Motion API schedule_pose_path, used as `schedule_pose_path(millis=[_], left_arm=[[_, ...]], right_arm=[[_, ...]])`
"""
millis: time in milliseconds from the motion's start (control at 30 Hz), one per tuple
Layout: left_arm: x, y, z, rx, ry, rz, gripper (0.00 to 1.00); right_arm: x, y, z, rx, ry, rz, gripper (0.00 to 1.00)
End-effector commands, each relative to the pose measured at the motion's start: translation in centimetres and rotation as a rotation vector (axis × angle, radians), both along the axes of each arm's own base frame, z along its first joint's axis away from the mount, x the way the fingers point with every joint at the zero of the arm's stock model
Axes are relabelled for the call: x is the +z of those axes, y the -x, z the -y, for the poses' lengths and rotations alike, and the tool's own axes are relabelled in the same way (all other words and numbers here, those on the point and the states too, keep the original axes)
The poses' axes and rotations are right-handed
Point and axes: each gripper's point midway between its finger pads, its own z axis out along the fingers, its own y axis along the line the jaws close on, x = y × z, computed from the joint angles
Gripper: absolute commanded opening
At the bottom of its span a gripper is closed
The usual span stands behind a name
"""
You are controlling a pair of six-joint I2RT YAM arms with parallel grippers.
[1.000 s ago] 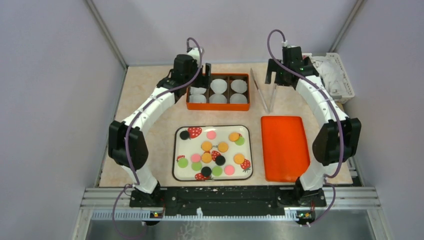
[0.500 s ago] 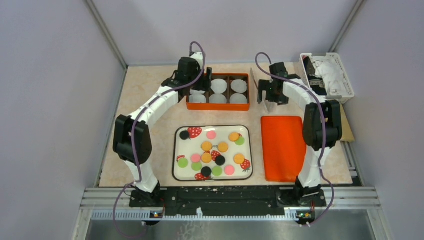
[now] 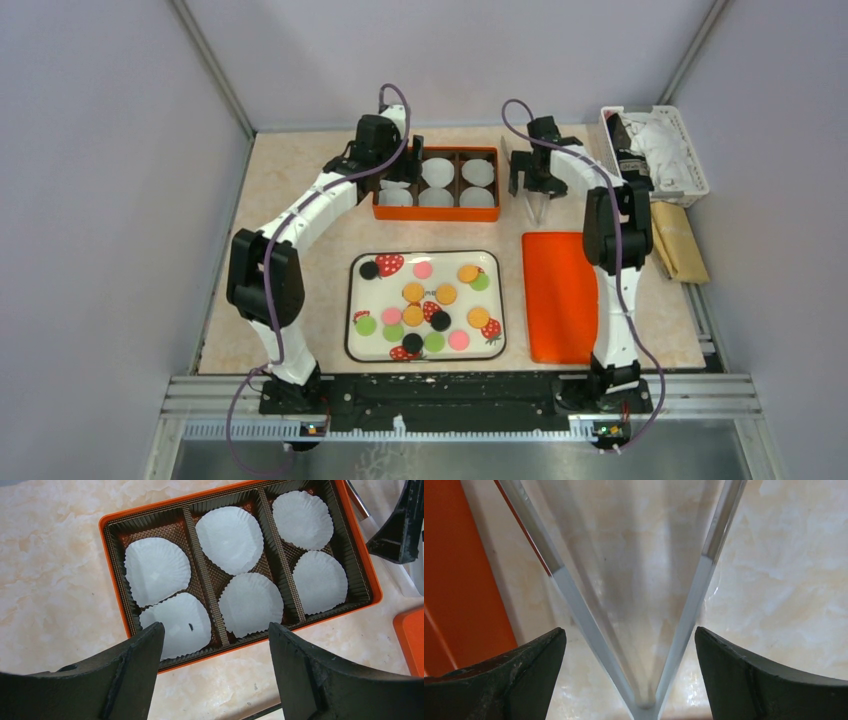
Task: Pack the cookies
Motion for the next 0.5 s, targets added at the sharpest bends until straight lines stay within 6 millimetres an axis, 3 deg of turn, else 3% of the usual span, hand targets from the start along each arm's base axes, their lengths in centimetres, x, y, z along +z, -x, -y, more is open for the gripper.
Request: schedule_pose_path(millis=[0, 367, 467], left_arm=[[1.4, -0.9, 0.1, 0.002, 0.013, 0.040, 0.82], [0.9, -0.8, 0.0, 0.006, 0.008, 0.030, 0.82], [0.9, -0.9, 0.1, 0.008, 0.016, 0.029, 0.82]], right_arm=[[0.9, -2.1, 0.2, -0.021, 0.018, 0.033, 0.99], [-2.2, -0.1, 0.9, -0.035, 0.046, -0.034, 0.99], [-2.1, -0.5, 0.9, -0.029, 0.046, -0.023, 0.95]])
